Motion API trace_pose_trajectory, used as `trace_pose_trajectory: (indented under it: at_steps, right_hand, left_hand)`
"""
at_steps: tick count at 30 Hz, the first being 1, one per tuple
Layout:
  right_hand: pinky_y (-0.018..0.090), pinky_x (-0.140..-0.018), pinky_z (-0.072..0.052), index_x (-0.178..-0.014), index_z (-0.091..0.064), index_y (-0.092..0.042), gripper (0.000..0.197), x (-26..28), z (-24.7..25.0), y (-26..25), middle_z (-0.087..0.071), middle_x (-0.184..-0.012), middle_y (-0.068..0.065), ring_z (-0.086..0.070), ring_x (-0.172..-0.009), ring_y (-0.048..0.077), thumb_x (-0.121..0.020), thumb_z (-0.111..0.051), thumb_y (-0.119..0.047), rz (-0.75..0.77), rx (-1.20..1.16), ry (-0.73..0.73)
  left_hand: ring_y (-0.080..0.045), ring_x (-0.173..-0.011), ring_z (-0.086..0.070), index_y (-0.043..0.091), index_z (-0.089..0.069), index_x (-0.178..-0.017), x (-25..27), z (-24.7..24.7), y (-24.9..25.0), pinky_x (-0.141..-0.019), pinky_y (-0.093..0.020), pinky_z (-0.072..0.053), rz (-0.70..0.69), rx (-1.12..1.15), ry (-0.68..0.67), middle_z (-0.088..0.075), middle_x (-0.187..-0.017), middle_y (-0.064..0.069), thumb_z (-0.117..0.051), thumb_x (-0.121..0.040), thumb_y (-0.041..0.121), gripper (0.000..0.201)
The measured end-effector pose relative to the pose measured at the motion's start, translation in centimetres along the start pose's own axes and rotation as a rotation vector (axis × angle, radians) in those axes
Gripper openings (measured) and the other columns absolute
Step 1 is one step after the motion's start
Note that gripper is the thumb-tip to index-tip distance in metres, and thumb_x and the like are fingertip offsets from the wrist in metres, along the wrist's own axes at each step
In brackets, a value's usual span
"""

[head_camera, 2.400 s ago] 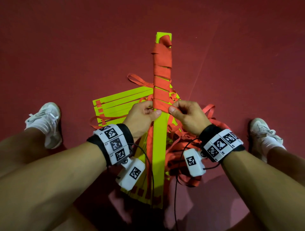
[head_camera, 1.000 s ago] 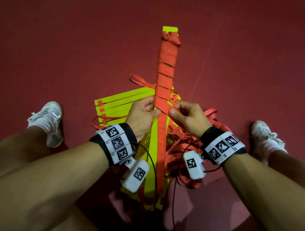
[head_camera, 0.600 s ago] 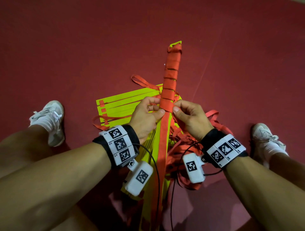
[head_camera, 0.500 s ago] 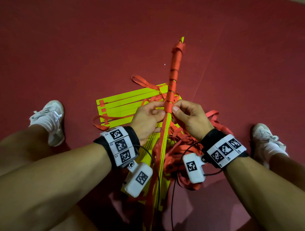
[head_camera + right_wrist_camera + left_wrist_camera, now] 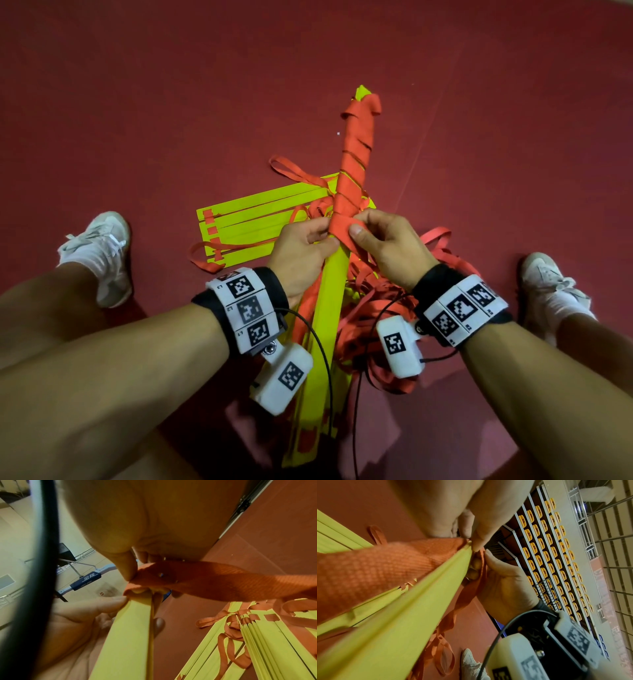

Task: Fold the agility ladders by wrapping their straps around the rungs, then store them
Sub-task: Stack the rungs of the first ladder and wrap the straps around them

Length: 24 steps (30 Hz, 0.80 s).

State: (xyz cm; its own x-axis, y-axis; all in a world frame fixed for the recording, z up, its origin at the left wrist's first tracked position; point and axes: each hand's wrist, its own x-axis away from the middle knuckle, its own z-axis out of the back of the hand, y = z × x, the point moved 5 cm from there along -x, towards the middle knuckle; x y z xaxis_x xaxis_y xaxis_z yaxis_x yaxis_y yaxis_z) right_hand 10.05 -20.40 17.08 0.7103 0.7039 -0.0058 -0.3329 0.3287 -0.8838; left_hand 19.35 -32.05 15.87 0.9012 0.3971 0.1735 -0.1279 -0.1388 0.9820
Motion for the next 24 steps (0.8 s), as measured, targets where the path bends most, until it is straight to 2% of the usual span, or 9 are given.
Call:
trace_pose_trajectory:
  at_steps: [3,5,8,9,13,15,18,21,24]
  right_hand:
    - [0.028,-0.054,-0.037,-0.083,-0.064,-0.02,0.019,0.0,0.1,0.0,-0.057,-0.065,-0.008,-0.046,-0.053,0.005,-0.096,-0.06,-0.034,-0.022,0.076,0.017]
    - [0.023,-0.05,-0.033,-0.078,-0.061,-0.018,0.026,0.1,0.2,0.1,-0.052,-0.06,-0.008,-0.041,-0.047,0.002,-0.099,-0.058,-0.032,-0.031,0.144,0.033]
    - [0.022,-0.049,-0.029,-0.074,-0.055,-0.019,0.032,0.1,0.1,0.0,-0.047,-0.058,-0.008,-0.04,-0.046,0.004,-0.101,-0.053,-0.037,-0.006,0.238,0.034]
    - [0.023,-0.05,-0.03,-0.078,-0.056,-0.019,0.03,0.1,0.1,-0.1,-0.047,-0.059,-0.009,-0.041,-0.048,0.004,-0.101,-0.053,-0.037,-0.001,0.253,0.031]
    - [0.035,-0.059,-0.041,-0.096,-0.054,-0.021,0.009,0.0,0.2,0.2,-0.05,-0.065,-0.01,-0.044,-0.054,0.01,-0.1,-0.055,-0.029,-0.004,0.114,0.062]
    - [0.039,-0.061,-0.044,-0.1,-0.051,-0.023,0.007,0.1,0.3,0.0,-0.054,-0.073,-0.012,-0.049,-0.059,0.013,-0.098,-0.058,-0.023,0.024,0.058,0.092]
    - [0.033,-0.064,-0.045,-0.097,-0.052,-0.026,0.012,0.3,0.2,-0.5,-0.058,-0.084,-0.014,-0.053,-0.065,0.006,-0.093,-0.062,-0.031,0.08,0.055,0.105]
    - [0.036,-0.075,-0.05,-0.095,-0.053,-0.031,0.023,0.6,0.2,-0.8,-0.061,-0.095,-0.008,-0.062,-0.082,0.008,-0.085,-0.061,-0.05,0.117,0.075,0.136]
    - [0.022,-0.08,-0.045,-0.092,-0.057,-0.029,0.025,0.7,0.4,-0.8,-0.059,-0.098,-0.006,-0.06,-0.09,0.003,-0.083,-0.066,-0.051,0.156,0.147,0.152]
  left_hand:
    - [-0.027,-0.091,-0.068,0.022,-0.075,-0.099,-0.1,0.0,-0.3,-0.093,-0.047,-0.055,-0.003,-0.014,0.013,-0.076,-0.096,-0.011,-0.054,-0.094,-0.009,0.038]
    - [-0.024,-0.095,-0.069,0.019,-0.074,-0.102,-0.3,0.0,-0.2,-0.092,-0.043,-0.056,-0.008,-0.01,0.025,-0.075,-0.103,-0.014,-0.053,-0.095,-0.009,0.035]
    - [-0.015,-0.089,-0.07,0.015,-0.073,-0.103,-0.4,0.1,0.2,-0.084,-0.03,-0.058,-0.015,0.019,0.018,-0.075,-0.101,-0.011,-0.051,-0.096,-0.009,0.033]
    - [-0.016,-0.089,-0.07,0.013,-0.073,-0.103,-0.5,0.1,0.3,-0.084,-0.032,-0.058,-0.013,0.032,0.023,-0.075,-0.101,-0.013,-0.051,-0.096,-0.01,0.032]
    - [-0.039,-0.099,-0.069,0.006,-0.074,-0.107,-0.8,0.6,0.4,-0.098,-0.059,-0.052,-0.007,0.079,0.055,-0.074,-0.106,-0.021,-0.057,-0.093,-0.004,0.025]
    - [-0.041,-0.098,-0.069,0.009,-0.076,-0.104,-0.8,0.7,0.5,-0.097,-0.064,-0.051,0.002,0.1,0.058,-0.075,-0.103,-0.02,-0.062,-0.089,0.003,0.021]
    - [-0.036,-0.088,-0.067,0.015,-0.079,-0.099,-0.8,0.6,0.6,-0.093,-0.07,-0.049,0.007,0.103,0.052,-0.075,-0.098,-0.021,-0.065,-0.081,0.014,0.023]
    - [-0.039,-0.092,-0.068,0.013,-0.077,-0.104,-0.6,0.6,0.8,-0.095,-0.067,-0.049,-0.012,0.086,0.047,-0.074,-0.102,-0.022,-0.065,-0.081,0.016,0.026]
    - [-0.04,-0.106,-0.069,0.01,-0.076,-0.108,-0.6,0.7,0.7,-0.1,-0.058,-0.051,-0.044,0.043,0.045,-0.076,-0.105,-0.016,-0.062,-0.086,0.007,0.026]
